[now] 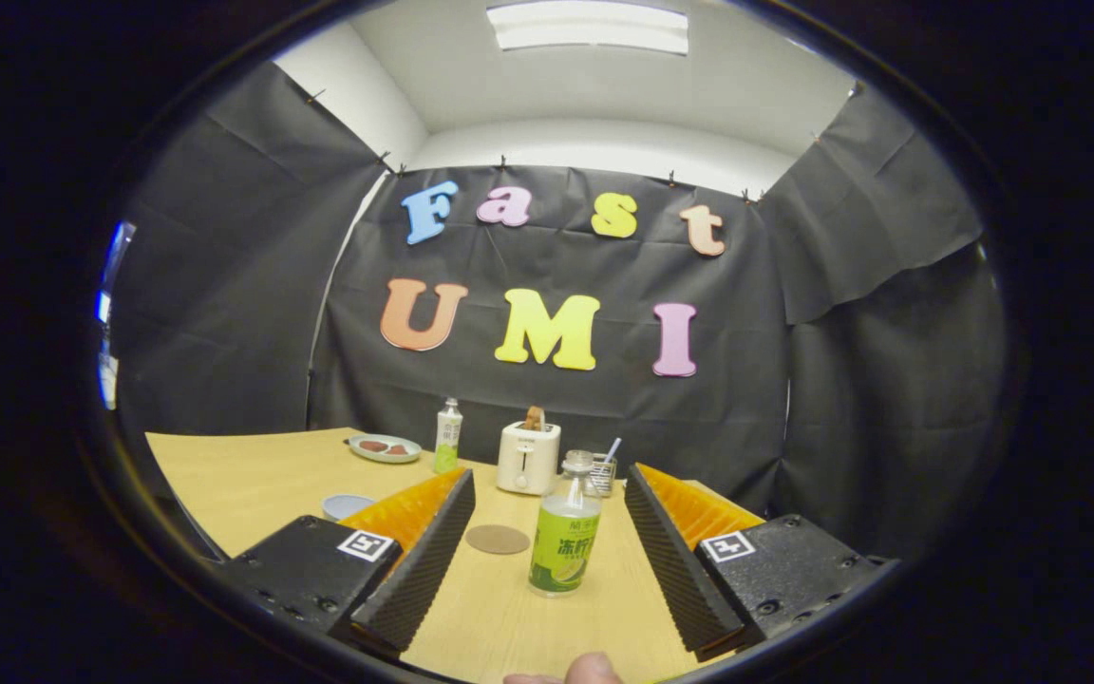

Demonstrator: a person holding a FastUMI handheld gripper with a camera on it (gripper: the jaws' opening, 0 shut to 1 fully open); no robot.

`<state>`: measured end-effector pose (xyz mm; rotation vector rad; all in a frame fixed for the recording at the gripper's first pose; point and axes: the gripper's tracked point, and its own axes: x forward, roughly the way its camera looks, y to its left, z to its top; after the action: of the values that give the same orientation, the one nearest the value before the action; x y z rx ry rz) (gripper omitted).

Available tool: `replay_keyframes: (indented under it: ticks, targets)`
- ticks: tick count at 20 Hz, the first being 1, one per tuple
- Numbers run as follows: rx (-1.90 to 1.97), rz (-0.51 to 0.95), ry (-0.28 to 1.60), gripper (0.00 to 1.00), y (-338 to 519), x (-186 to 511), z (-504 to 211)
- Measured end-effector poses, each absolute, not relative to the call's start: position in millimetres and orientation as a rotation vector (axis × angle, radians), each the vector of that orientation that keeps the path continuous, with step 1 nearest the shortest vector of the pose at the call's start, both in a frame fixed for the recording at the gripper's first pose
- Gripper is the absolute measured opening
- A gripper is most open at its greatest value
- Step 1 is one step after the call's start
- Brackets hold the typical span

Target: Take the bottle from table, then pour the juice into the cup, finally place the bottle on the coaster

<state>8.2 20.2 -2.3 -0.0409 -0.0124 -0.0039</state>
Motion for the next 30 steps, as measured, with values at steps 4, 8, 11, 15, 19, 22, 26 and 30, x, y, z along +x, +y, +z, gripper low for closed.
replay_keyframes:
  ticks: [4,8,11,15,19,22,26,30]
  targets:
    - [-0.023,-0.002,-0.001,1.00,20.3,12.9,-5.7]
    - [-0.022,-0.003,0.016,1.00,17.6,12.7,-8.0]
    - [-0.018,-0.010,0.034,1.00,12.6,16.6,-13.0]
    - [-0.022,-0.005,0.060,1.00,9.6,27.8,-20.5]
    - [0.022,0.003,0.105,1.00,8.2,42.3,-38.2]
    - [0.015,-0.010,0.120,1.00,5.7,54.2,-49.6]
    - [-0.001,-0.034,0.139,1.00,4.0,71.8,-69.2]
    - [0.015,-0.033,0.179,1.00,6.0,92.0,-87.2]
